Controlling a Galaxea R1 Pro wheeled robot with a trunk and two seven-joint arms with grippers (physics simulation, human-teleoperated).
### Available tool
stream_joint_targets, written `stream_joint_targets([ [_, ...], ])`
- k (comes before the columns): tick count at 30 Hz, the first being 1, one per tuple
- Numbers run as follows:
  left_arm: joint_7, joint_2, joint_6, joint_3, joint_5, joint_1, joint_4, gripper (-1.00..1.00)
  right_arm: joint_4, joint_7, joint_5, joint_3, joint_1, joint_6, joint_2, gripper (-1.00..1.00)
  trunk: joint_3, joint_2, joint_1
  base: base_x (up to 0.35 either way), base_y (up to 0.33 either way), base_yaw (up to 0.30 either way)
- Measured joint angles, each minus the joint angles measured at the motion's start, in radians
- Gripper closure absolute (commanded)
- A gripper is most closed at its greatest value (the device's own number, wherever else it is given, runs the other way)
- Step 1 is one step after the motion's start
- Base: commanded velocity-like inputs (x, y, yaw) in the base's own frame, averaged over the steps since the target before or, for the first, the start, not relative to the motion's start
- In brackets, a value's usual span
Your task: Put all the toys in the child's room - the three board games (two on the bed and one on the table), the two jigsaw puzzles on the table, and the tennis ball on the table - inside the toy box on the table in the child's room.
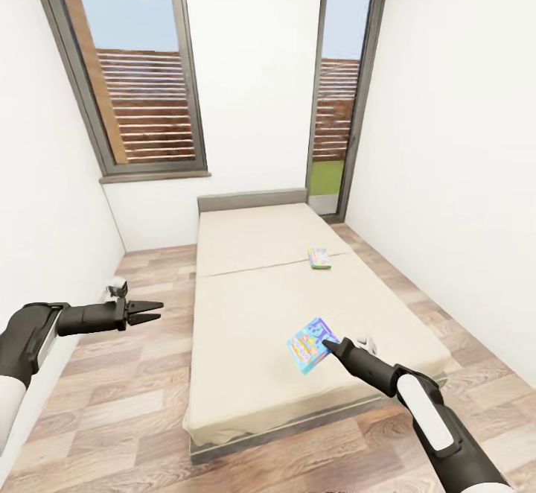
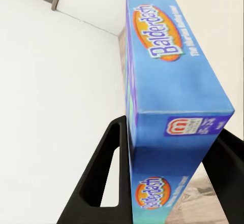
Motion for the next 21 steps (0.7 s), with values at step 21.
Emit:
stream_joint_targets([
  [21,0.0,0.002,-0.001,0.0,0.0,0.0,0.0,-1.0,0.001,0.001,-0.006,0.0,0.002,-0.005,-0.01,1.0,0.044,0.07,-0.038,0.0,0.0,-0.28],
])
